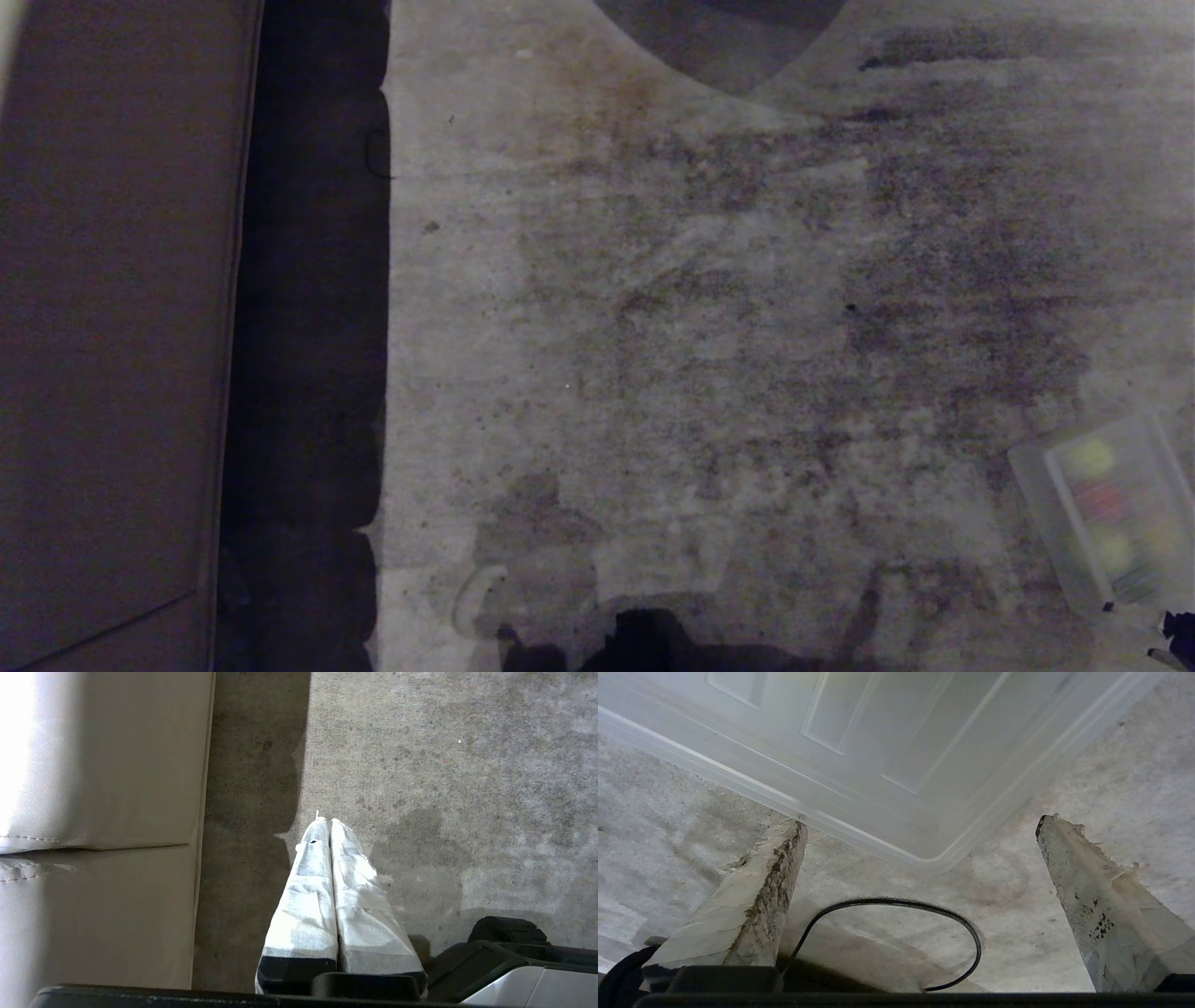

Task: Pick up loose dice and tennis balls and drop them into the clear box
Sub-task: Close the lid

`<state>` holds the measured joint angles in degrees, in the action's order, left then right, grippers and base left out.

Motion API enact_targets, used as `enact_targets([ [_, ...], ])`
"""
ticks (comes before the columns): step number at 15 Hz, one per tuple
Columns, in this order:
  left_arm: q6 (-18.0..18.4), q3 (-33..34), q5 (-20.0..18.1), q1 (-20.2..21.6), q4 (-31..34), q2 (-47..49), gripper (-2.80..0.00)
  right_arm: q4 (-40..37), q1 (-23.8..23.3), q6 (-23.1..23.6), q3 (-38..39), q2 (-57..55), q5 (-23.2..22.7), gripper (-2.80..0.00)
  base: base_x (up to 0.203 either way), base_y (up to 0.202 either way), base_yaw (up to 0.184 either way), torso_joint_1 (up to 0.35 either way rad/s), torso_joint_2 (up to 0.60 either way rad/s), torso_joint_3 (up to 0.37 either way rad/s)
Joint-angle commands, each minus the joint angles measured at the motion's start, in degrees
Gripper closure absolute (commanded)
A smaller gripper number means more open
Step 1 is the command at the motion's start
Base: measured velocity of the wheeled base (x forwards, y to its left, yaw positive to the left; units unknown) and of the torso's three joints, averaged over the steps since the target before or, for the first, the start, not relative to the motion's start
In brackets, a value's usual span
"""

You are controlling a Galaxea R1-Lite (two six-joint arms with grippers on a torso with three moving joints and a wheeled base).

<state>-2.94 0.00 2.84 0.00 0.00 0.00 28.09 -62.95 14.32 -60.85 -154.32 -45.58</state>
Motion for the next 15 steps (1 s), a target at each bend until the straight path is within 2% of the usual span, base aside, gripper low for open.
enact_targets([
  [1,0.0,0.1,0.1,0.0,0.0,0.1,0.0,0.3,-0.6,0.1,-0.5,0.1,-0.2,-2.8,0.0,0.0,0.0,0.0,0.0,0.0],
  [6,0.0,0.1,0.1,0.0,0.0,0.0,0.0,0.1,-0.5,0.4,4.5,1.8,-0.7,-2.8,0.0,0.0,0.0,0.0,0.0,0.0],
  [11,0.0,0.1,0.1,0.0,-0.1,0.0,0.0,0.3,-0.1,4.2,10.2,3.8,-0.9,-2.8,0.0,0.0,0.0,0.0,0.0,0.0],
  [13,0.0,0.1,0.1,0.0,-0.1,0.0,0.0,0.3,-1.1,4.4,13.0,6.8,-1.4,-2.8,0.0,0.0,0.0,0.0,0.0,0.0],
  [15,0.0,0.1,0.1,0.0,0.0,0.1,0.0,0.2,-2.4,4.9,16.8,13.2,-3.8,-2.8,0.0,0.0,0.0,0.0,0.0,0.0],
])
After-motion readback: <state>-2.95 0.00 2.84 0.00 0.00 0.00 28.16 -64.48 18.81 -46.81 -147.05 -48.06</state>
